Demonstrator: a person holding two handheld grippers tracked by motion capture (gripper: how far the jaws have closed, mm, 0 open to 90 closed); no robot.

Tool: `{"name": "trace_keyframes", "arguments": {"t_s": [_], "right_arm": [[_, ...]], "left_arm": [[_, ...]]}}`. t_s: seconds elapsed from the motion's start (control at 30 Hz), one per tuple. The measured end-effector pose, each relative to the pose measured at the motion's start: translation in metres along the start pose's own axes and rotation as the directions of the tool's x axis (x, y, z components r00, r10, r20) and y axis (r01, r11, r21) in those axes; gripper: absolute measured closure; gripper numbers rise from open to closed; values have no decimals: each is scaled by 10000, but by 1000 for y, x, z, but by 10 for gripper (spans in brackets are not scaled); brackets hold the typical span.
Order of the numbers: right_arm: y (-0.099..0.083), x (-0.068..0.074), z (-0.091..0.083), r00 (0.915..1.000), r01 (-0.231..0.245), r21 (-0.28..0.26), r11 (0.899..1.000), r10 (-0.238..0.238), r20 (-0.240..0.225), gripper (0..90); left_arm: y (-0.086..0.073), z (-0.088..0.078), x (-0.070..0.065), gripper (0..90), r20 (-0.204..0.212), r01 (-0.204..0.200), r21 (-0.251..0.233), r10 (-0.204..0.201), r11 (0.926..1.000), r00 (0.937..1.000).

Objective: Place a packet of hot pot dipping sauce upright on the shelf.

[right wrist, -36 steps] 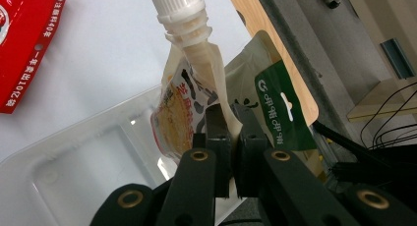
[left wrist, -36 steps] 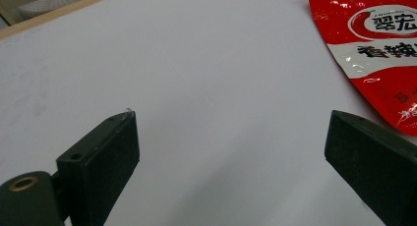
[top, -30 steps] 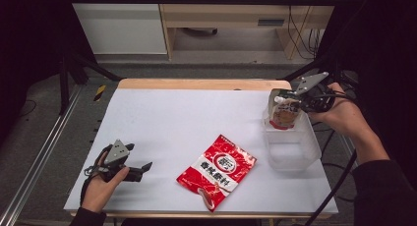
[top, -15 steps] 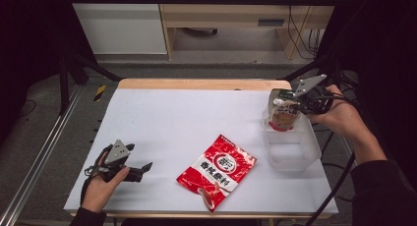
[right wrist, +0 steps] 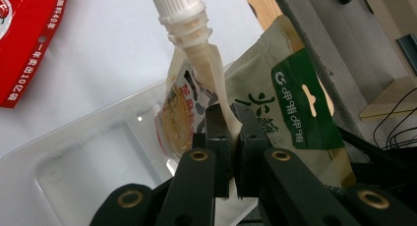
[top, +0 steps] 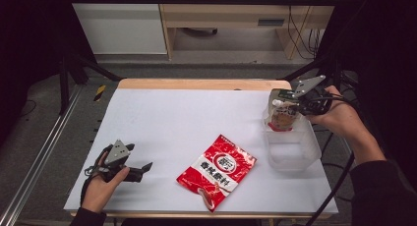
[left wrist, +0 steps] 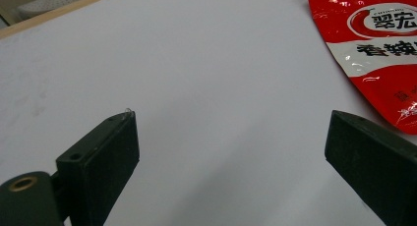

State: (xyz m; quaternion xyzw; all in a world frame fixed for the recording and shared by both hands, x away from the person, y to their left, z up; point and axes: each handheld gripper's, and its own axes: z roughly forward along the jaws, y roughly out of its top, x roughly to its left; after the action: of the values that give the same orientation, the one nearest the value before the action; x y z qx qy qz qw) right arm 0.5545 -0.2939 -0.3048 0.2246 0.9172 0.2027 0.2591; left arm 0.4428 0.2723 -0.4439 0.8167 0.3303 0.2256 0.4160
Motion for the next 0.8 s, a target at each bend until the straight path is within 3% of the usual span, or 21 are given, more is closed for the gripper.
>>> {"name": "trace_keyframes", "arguments": {"t_s": [0.4,0.8], "right_arm": [[-3,1,5,10000,-58,26,10000,59,-60,874],[-9,5,22,9991,-304,152,9994,308,-282,872]], "left_arm": [[0,0,0,60,21,-5,10,5,10000,10000],[0,1,0,60,34,-8,32,8,10000,10000]]}}
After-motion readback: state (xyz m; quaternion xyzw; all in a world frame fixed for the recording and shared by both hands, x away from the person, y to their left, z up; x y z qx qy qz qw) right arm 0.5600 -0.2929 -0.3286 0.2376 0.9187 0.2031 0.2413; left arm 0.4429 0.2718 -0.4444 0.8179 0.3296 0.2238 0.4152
